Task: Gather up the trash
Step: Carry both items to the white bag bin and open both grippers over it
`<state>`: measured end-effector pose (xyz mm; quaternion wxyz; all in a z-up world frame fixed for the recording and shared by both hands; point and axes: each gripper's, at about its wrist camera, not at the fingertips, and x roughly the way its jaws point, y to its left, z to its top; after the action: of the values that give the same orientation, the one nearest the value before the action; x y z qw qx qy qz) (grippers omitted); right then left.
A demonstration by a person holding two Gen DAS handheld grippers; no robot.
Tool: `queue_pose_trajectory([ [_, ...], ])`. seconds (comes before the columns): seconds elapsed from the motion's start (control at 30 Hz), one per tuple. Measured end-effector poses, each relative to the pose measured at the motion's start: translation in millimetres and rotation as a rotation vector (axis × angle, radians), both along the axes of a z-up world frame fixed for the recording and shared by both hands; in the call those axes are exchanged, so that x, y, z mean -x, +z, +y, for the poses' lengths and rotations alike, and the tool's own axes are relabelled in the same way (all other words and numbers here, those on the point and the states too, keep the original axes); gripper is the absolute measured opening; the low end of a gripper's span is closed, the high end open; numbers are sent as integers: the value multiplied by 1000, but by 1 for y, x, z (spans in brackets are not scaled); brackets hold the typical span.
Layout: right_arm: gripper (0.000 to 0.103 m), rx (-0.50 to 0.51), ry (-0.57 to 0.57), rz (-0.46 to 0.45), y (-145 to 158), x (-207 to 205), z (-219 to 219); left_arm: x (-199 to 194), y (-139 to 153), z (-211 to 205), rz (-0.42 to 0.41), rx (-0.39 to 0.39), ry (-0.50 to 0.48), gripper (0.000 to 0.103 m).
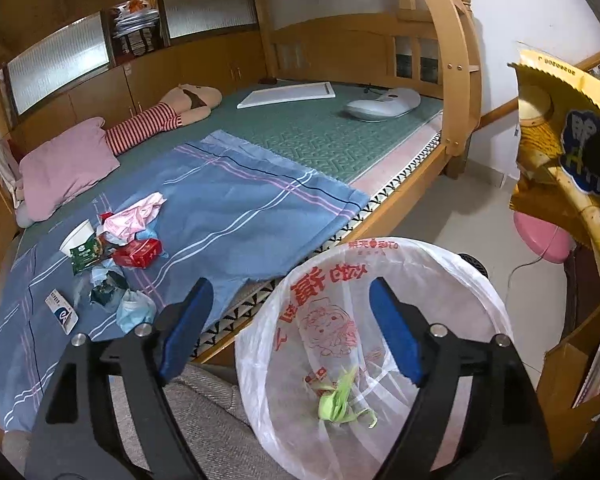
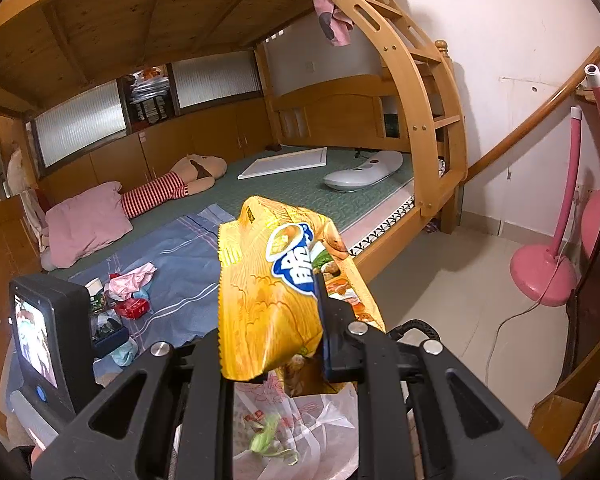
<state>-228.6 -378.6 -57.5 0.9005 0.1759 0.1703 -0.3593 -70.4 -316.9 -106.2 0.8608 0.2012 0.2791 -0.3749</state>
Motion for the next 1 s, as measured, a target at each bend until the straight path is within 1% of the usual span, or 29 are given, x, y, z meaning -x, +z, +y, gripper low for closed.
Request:
queue_pose_trajectory([
  [0.13,19,-3,21,3,-2,-3,1,-7,6,15,-2,15,45,81],
  [0.27,19,-22,55,20,-9,-10,-3,-17,17,36,-5,49,102,82],
  [0.43,19,-53,91,90,-29,-29,-3,-32,30,67,-9,98,181,82],
  [0.5,22,-72,97,123,-38,-35,-3,-37,33,76,-6,113,207,83],
  [0.53,28,-79,100,144,-43,-39,-3,-40,35,81,-2,120,219,83],
  [0.57,43,-78,94,166,-46,-43,-2,-41,36,85,1,126,229,83],
  [0.6,53,-74,83,190,-50,-46,-2,-43,38,88,1,131,236,83],
  [0.63,69,-76,83,197,-52,-47,-2,-45,40,92,1,137,243,83],
  [0.67,73,-77,87,193,-53,-47,0,-46,42,95,-3,144,250,83],
  [0.73,74,-69,88,182,-53,-47,3,-48,45,101,-5,151,260,83],
  [1.0,74,-51,97,186,-50,-49,7,-54,51,115,-8,171,291,83],
])
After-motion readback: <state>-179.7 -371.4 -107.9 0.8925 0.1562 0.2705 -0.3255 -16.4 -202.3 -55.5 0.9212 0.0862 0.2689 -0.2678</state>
